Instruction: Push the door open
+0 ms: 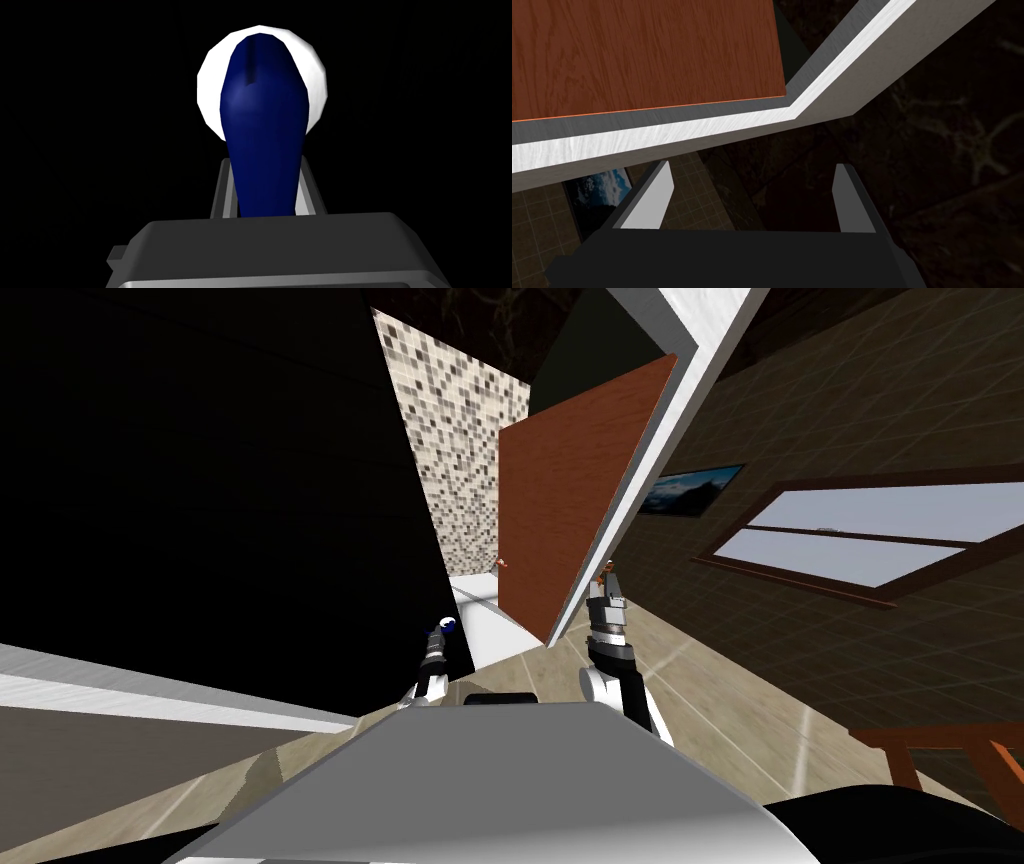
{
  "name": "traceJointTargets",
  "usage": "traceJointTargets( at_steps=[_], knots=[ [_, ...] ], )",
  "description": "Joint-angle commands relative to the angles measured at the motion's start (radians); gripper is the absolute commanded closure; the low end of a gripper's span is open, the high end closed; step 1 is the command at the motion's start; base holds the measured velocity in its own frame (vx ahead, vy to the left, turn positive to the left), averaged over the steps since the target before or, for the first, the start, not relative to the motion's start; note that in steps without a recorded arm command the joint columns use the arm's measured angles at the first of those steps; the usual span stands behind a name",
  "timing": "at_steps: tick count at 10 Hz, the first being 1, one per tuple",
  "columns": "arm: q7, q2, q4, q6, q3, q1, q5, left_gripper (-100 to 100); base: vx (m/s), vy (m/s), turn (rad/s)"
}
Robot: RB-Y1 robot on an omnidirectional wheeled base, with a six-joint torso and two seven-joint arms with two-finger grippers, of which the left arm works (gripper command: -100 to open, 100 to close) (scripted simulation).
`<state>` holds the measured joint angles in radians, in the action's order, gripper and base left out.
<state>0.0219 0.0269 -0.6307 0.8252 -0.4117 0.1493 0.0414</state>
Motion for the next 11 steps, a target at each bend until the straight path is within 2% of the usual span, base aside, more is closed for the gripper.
traceJointTargets(
  at_steps=[1,3,4,7,10,11],
  knots=[
    [0.006,-0.002,0.001,0.003,0.000,-0.004,0.001,100,-0.005,0.003,-0.006],
    [0.006,-0.002,0.001,0.003,0.000,-0.004,0.001,100,0.000,0.000,0.000],
    [0.016,0.012,0.000,0.001,-0.016,0.003,-0.008,100,0.102,0.011,0.020],
    [0.024,0.019,0.000,0.001,-0.029,0.005,-0.014,100,0.151,0.004,0.020],
    [0.050,0.034,0.001,0.002,-0.066,0.013,-0.034,100,0.180,0.019,0.029],
    [0.050,0.034,0.001,0.002,-0.066,0.013,-0.034,100,0.141,0.012,0.012]
  ],
)
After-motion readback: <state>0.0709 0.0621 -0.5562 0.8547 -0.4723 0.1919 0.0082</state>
